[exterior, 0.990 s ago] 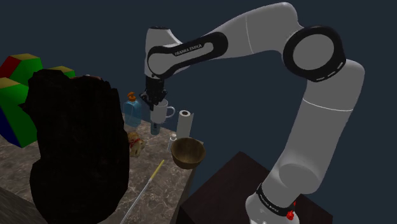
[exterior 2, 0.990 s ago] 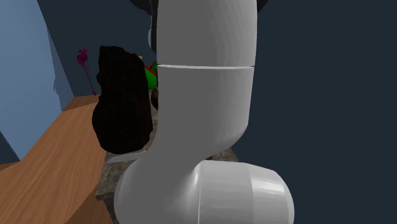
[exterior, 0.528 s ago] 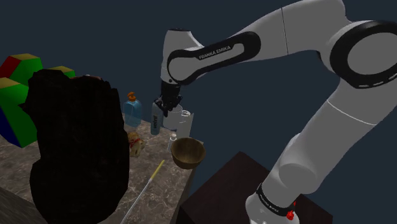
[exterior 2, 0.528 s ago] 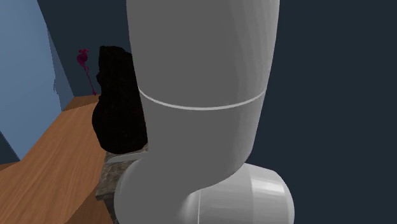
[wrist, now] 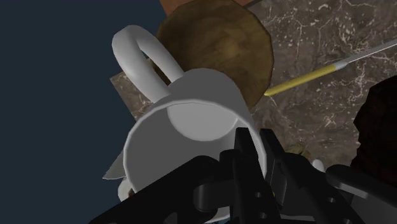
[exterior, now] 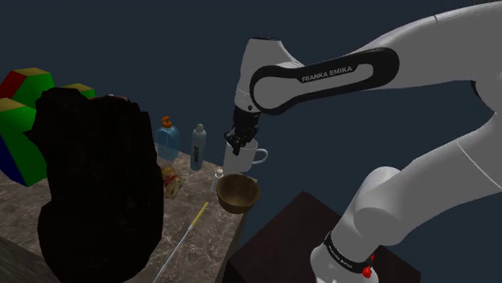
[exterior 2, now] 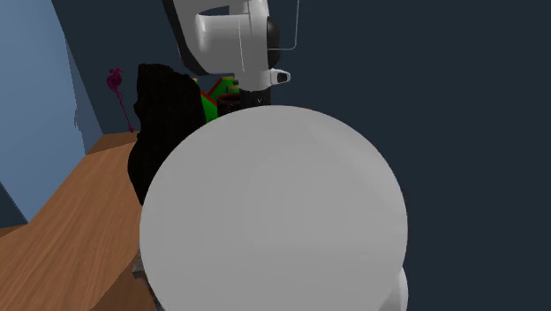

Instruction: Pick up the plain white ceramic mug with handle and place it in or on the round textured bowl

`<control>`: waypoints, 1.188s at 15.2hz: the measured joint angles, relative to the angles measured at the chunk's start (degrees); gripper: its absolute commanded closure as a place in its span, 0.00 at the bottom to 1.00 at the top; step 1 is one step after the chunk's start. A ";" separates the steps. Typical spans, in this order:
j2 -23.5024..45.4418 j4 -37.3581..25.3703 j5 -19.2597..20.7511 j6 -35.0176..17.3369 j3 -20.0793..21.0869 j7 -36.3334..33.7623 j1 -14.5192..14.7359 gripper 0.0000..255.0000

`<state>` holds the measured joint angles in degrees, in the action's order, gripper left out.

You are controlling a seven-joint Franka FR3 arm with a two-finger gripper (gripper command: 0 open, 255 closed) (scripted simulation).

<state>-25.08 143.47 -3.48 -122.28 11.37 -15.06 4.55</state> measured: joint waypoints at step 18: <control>1.13 12.19 -0.86 -13.28 0.91 -0.21 0.50 1.00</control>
<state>-23.95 155.65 -4.33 -135.56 12.27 -15.27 5.05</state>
